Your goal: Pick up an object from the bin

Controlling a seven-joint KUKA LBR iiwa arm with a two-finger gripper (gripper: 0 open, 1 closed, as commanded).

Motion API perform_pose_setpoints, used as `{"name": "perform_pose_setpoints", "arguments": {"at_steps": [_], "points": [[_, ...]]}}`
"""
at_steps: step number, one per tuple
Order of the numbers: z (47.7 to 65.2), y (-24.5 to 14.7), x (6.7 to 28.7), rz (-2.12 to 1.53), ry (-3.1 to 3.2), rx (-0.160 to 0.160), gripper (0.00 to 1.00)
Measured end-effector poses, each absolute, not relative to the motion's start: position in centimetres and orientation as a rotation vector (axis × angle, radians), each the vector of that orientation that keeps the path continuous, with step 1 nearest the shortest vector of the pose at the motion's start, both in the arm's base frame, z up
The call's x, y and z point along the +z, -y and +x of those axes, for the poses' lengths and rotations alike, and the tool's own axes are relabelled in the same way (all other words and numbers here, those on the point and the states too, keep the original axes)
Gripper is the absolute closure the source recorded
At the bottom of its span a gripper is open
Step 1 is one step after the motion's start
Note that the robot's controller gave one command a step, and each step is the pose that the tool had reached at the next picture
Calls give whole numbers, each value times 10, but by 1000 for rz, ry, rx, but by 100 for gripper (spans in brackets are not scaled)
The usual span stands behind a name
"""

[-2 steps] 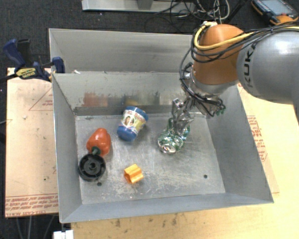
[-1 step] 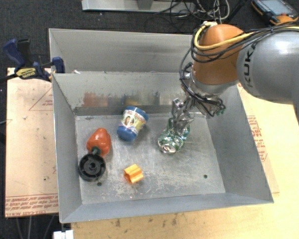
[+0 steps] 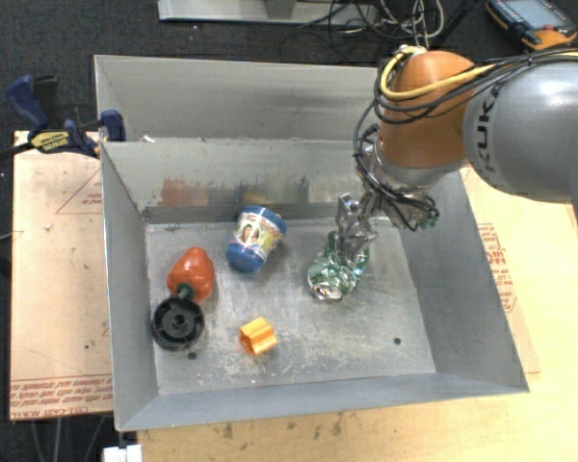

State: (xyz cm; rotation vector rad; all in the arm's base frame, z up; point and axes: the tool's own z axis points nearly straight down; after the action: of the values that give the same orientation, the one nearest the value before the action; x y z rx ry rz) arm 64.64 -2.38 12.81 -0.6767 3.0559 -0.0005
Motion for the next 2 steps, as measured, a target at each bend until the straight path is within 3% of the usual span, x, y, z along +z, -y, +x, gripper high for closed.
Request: {"name": "perform_pose_setpoints", "arguments": {"at_steps": [1, 2], "points": [[638, 29, 129, -563, -3083, 1, 100], [639, 25, 182, -767, -3048, 3, 100]]}}
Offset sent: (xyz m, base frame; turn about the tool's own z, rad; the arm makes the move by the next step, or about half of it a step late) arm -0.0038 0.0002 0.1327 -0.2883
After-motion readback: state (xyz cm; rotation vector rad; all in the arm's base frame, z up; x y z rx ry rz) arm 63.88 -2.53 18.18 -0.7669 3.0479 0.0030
